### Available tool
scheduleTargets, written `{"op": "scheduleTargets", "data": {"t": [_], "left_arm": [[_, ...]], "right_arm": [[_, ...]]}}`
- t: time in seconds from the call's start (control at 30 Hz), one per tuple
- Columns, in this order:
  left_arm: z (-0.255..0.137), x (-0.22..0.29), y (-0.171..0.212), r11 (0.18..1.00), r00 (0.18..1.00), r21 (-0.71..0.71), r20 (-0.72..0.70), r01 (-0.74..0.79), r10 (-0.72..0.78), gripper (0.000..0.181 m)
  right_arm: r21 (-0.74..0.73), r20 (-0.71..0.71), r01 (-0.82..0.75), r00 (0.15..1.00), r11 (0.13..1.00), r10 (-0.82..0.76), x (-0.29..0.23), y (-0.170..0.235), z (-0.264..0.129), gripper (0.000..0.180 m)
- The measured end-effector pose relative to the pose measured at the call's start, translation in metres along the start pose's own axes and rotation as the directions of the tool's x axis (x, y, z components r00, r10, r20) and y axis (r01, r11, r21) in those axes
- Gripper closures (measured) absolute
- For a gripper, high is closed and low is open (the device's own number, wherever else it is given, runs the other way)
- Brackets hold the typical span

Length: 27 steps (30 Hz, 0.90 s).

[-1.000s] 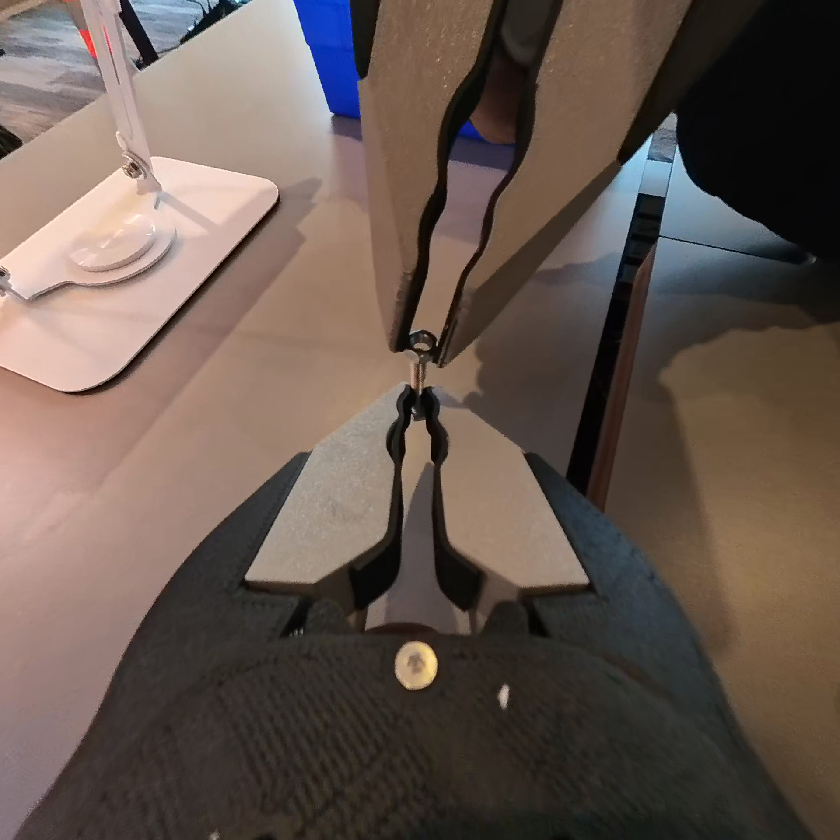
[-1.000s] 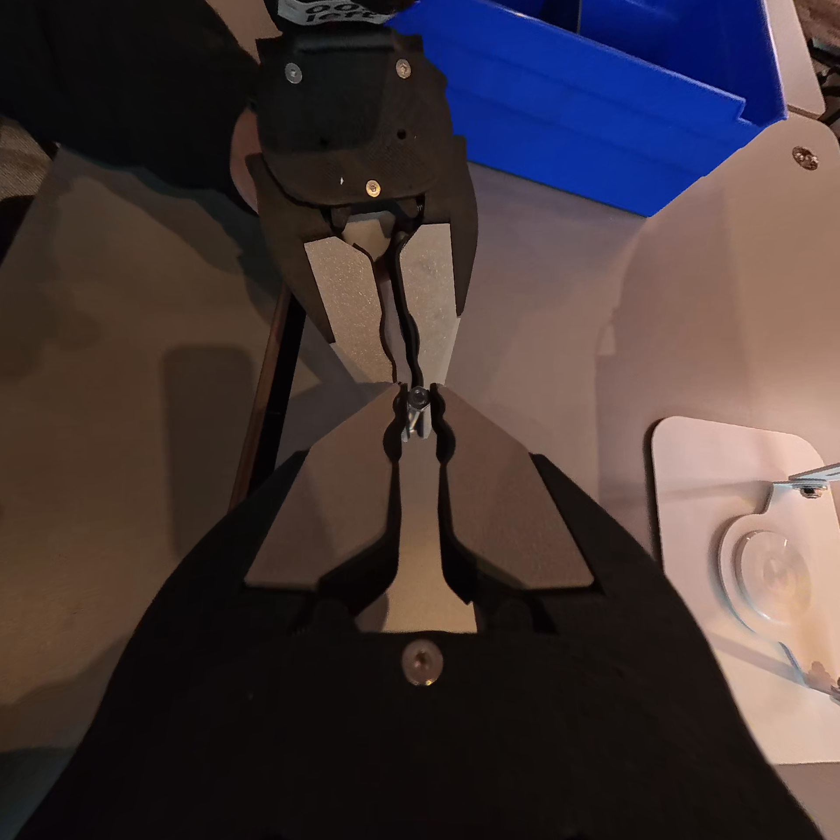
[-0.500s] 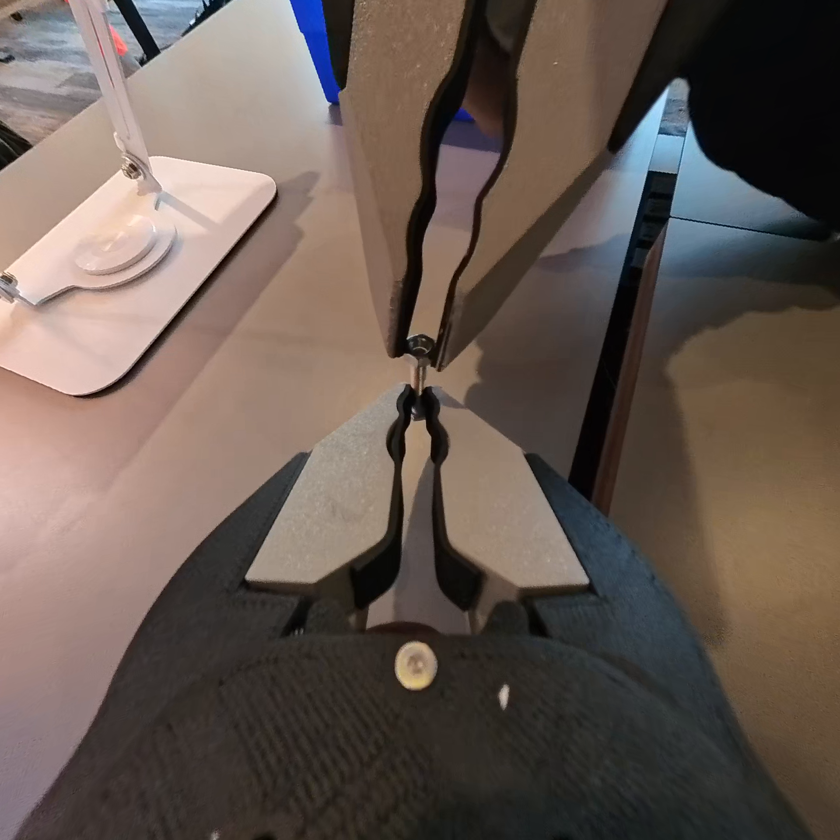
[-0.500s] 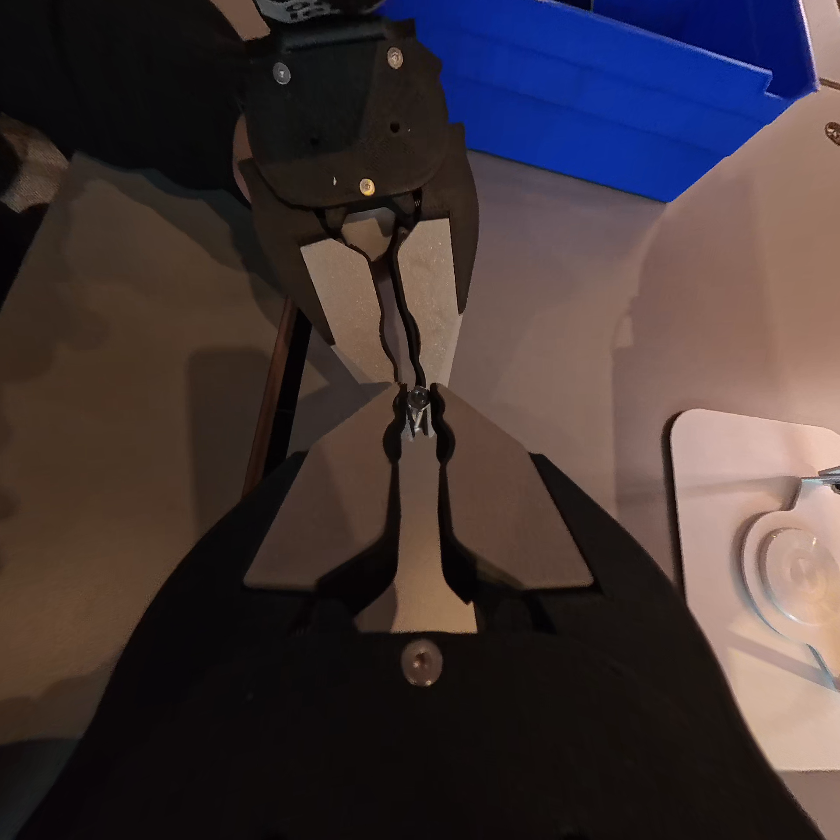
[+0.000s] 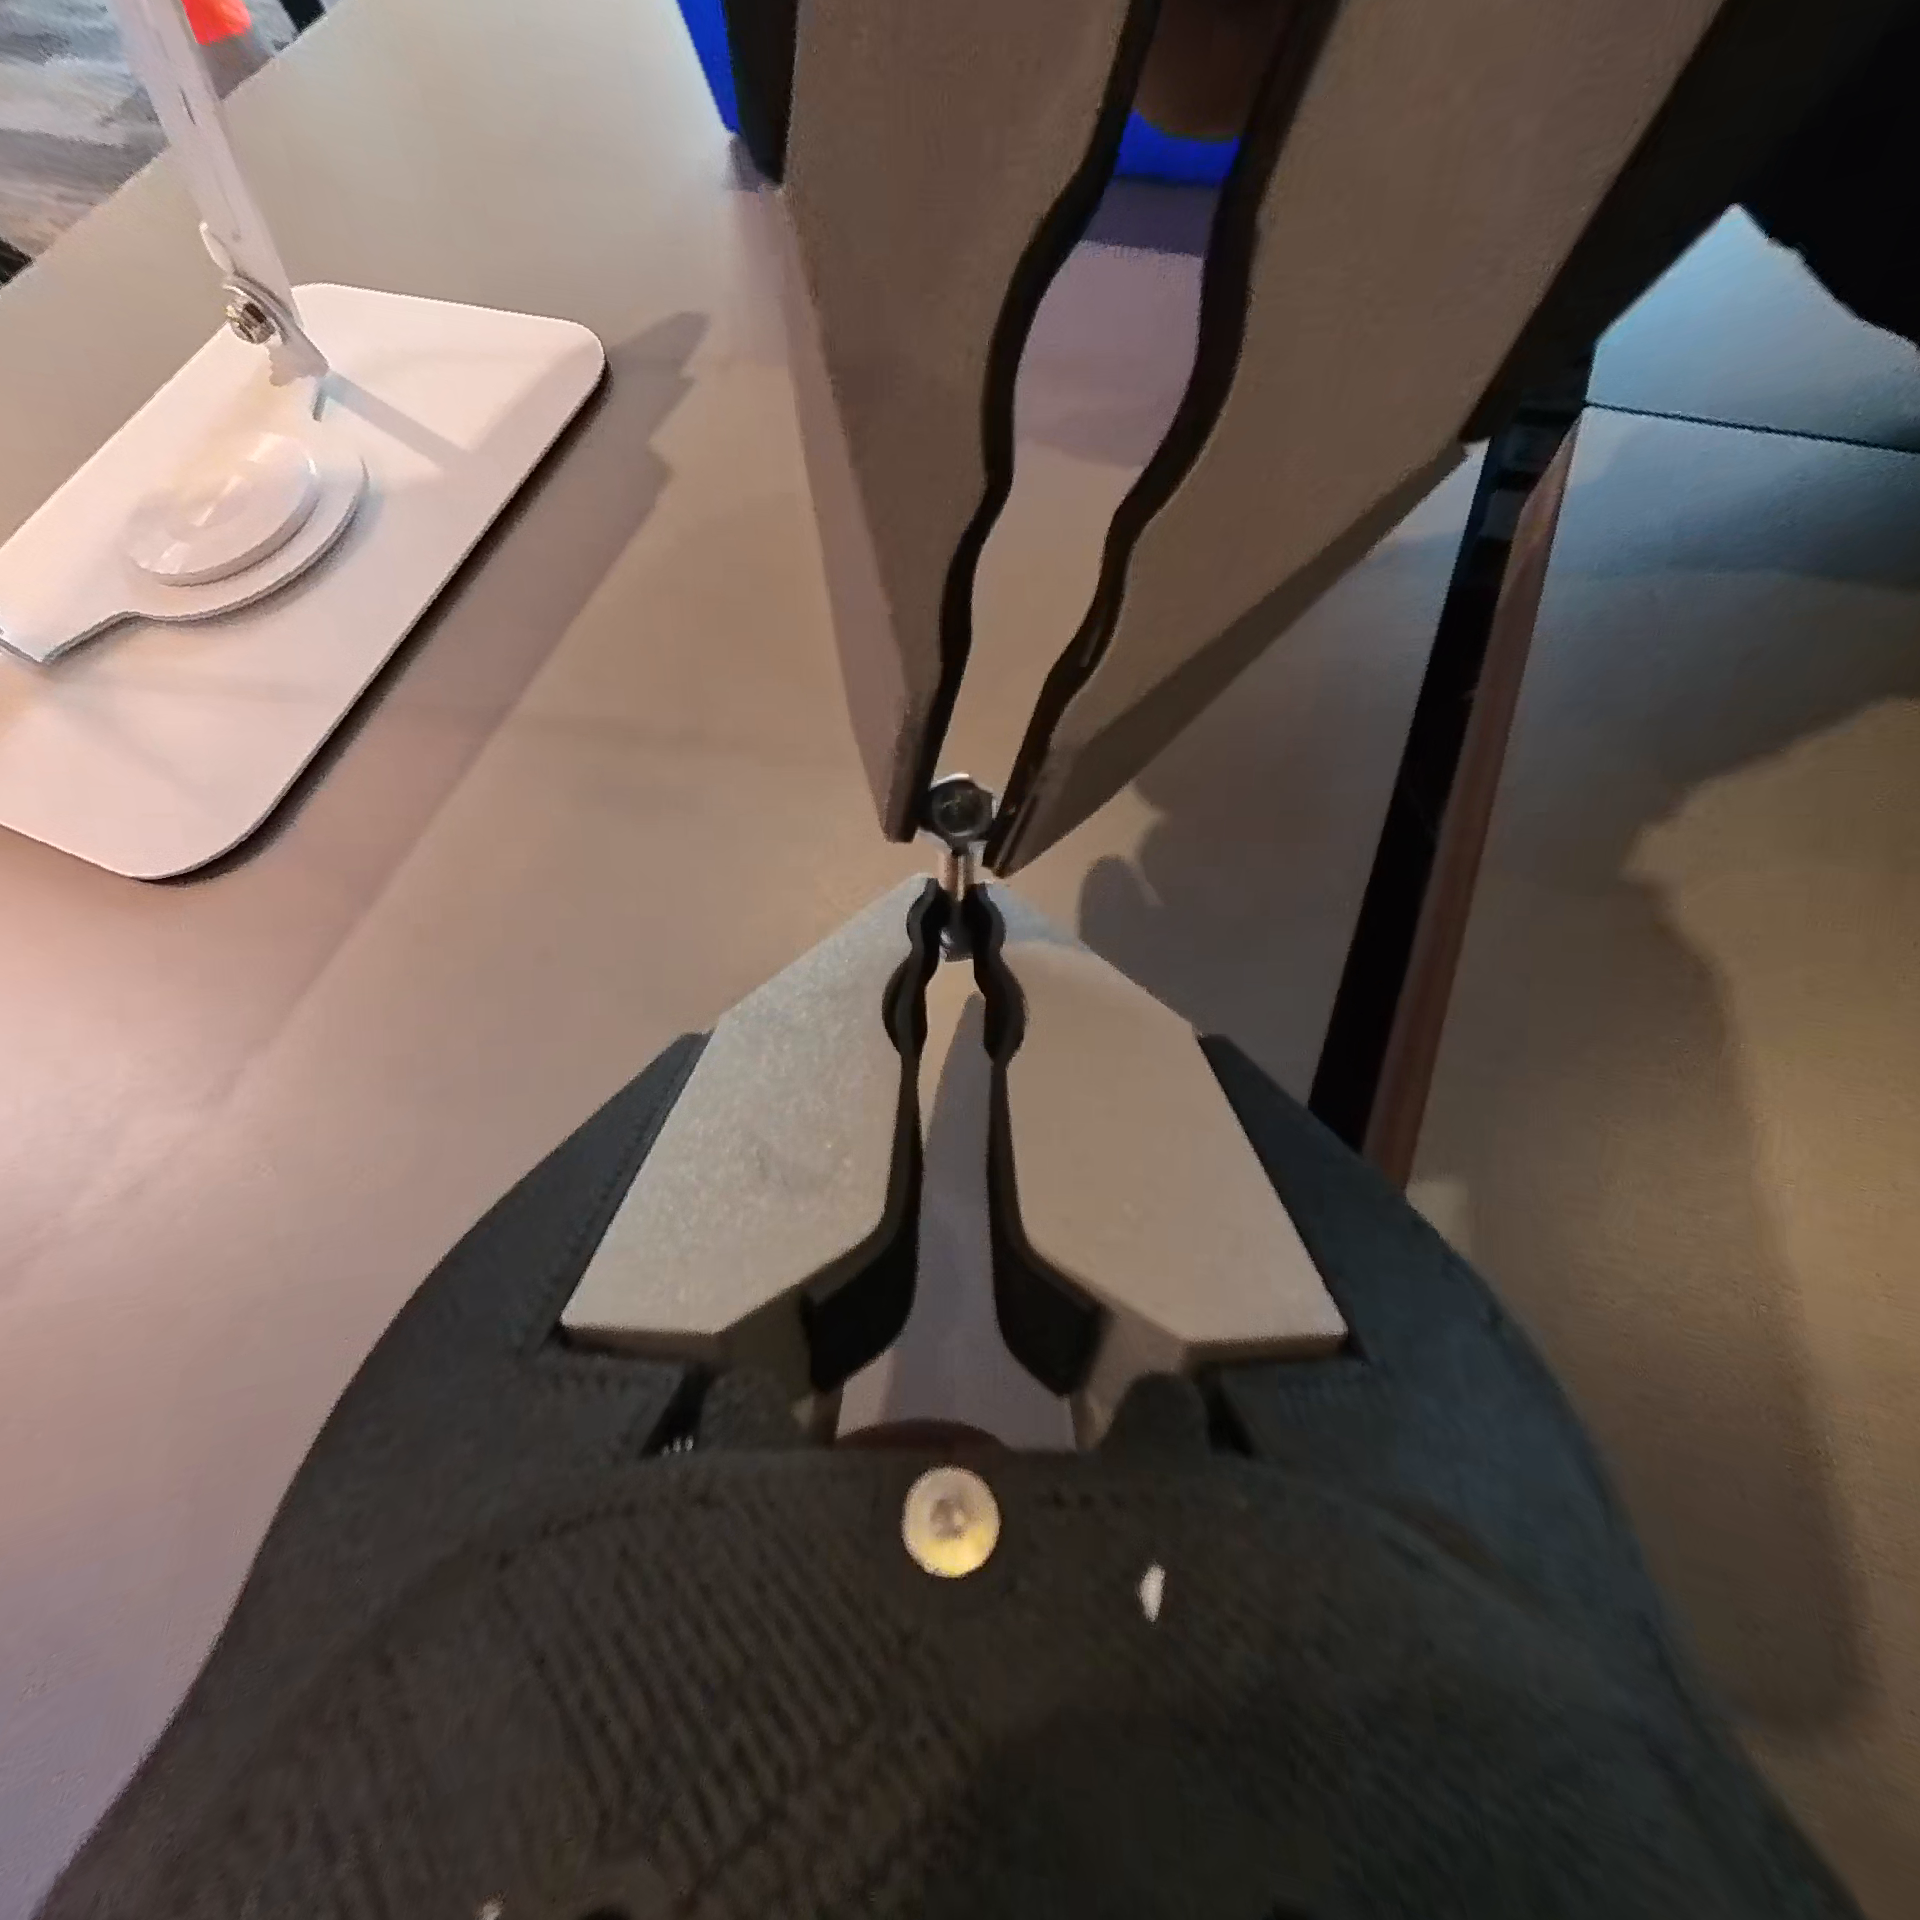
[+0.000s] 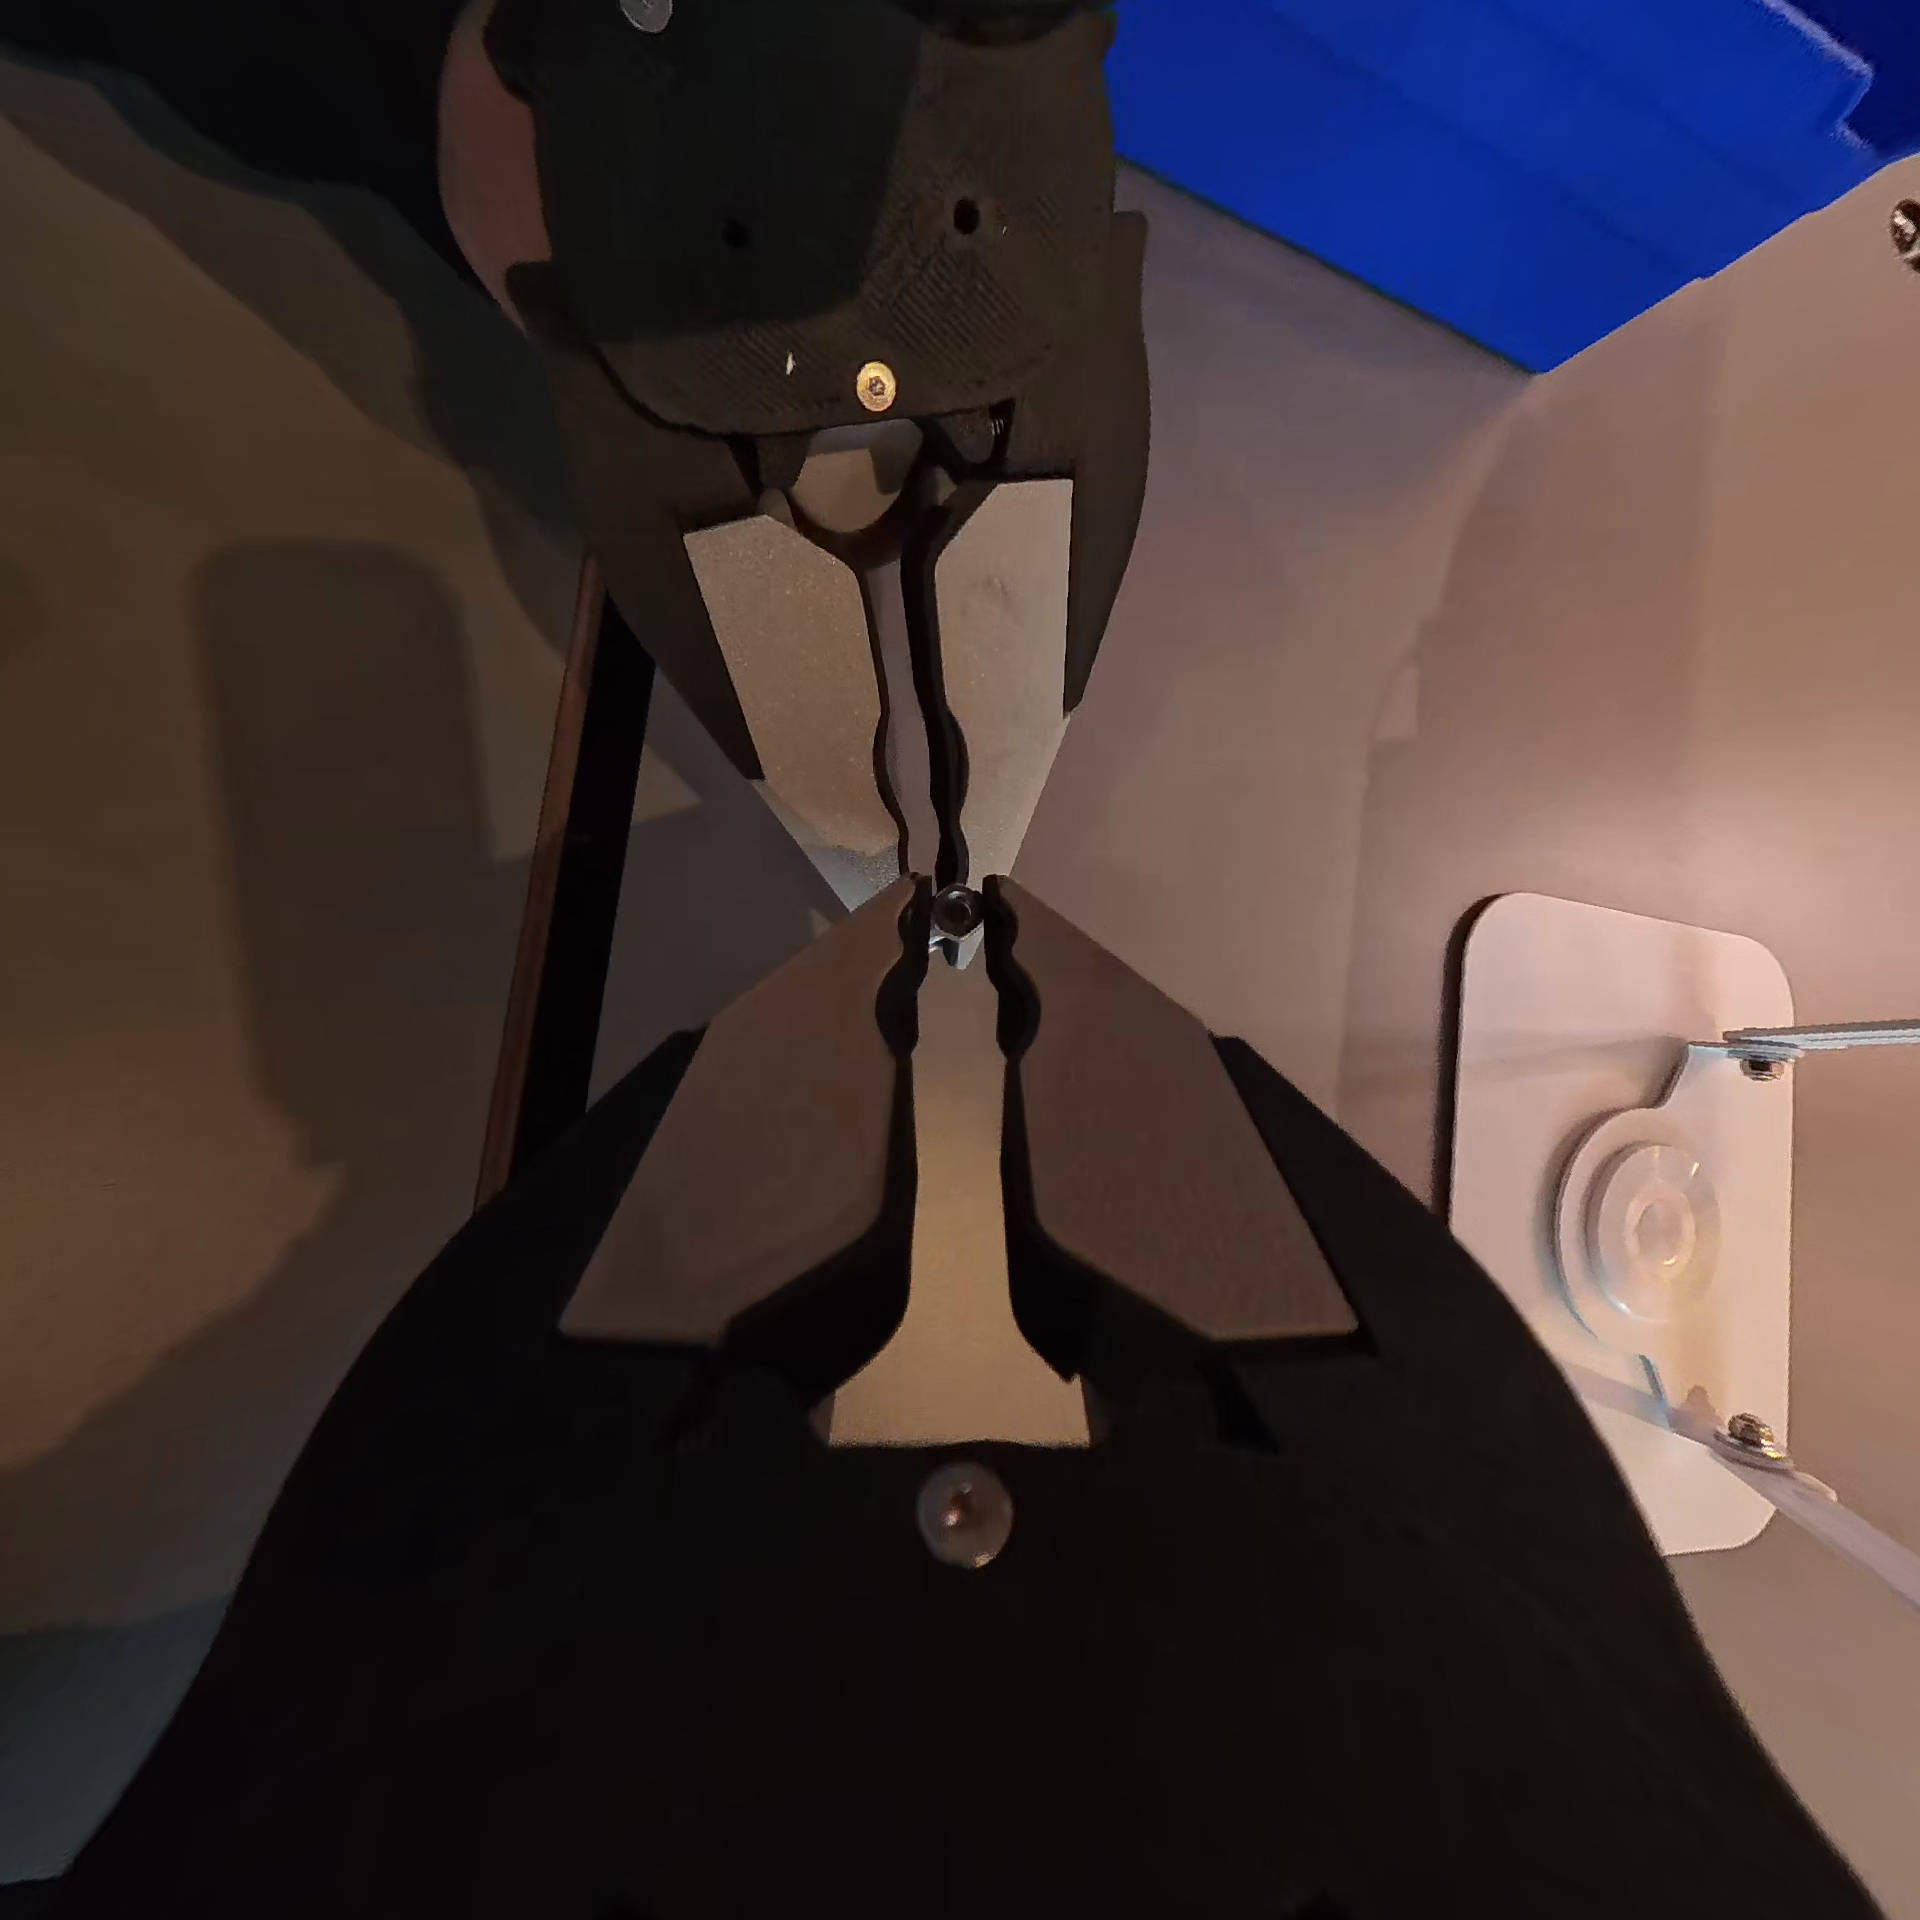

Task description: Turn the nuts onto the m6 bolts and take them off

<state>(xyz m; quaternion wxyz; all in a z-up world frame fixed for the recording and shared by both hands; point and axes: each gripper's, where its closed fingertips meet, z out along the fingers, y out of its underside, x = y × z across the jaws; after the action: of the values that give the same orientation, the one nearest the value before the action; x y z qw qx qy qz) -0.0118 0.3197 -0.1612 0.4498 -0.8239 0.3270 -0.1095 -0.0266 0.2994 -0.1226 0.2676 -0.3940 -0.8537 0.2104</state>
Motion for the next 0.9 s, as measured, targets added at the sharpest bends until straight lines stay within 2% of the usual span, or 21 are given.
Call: {"op": "scheduleTargets", "data": {"t": [0.9], "left_arm": [[-0.003,-0.006,-0.005,0.999,1.000,0.035,0.015,0.022,-0.023,0.178]], "right_arm": [[0.118,0.058,-0.091,0.995,0.989,0.085,0.004,-0.001,-0.009,0.180]]}}
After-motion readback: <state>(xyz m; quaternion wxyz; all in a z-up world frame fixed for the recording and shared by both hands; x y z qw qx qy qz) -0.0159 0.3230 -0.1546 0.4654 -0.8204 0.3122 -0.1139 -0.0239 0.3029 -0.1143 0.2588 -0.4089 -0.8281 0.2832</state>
